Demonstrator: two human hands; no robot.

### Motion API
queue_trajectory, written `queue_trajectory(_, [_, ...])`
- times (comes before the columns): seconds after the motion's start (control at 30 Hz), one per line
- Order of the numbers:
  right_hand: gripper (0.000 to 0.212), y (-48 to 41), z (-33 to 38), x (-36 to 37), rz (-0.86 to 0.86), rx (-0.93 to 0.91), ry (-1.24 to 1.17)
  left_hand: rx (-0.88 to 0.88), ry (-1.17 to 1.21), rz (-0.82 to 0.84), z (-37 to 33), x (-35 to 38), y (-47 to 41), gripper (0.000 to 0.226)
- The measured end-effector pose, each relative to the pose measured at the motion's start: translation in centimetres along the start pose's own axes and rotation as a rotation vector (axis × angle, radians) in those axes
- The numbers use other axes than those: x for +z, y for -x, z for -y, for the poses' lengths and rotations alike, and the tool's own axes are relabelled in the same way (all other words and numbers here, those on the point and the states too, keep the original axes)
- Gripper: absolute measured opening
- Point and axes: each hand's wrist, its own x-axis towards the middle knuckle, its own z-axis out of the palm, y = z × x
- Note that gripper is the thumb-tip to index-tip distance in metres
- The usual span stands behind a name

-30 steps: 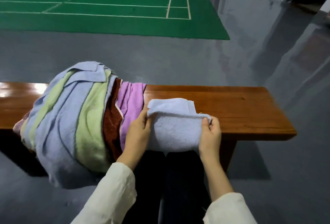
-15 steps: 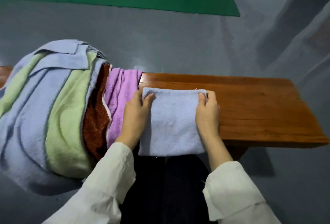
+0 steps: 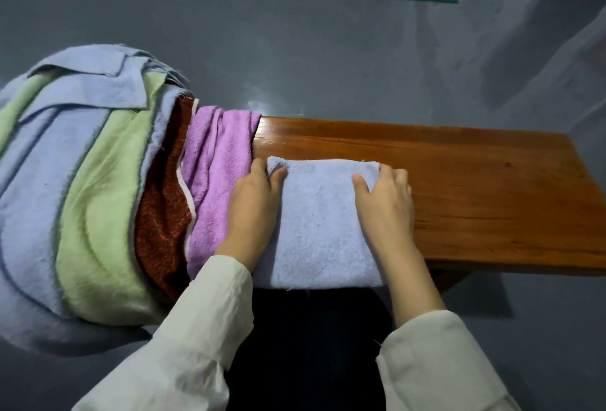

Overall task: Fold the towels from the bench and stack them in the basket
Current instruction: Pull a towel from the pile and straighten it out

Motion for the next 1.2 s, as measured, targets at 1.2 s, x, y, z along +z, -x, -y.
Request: queue_trajectory(1.2, [0.011, 9.1, -4.8, -4.6, -0.09, 0.032, -1.012, 0.208, 0.417, 0.172, -3.0, -2.7, 7.6, 0.008])
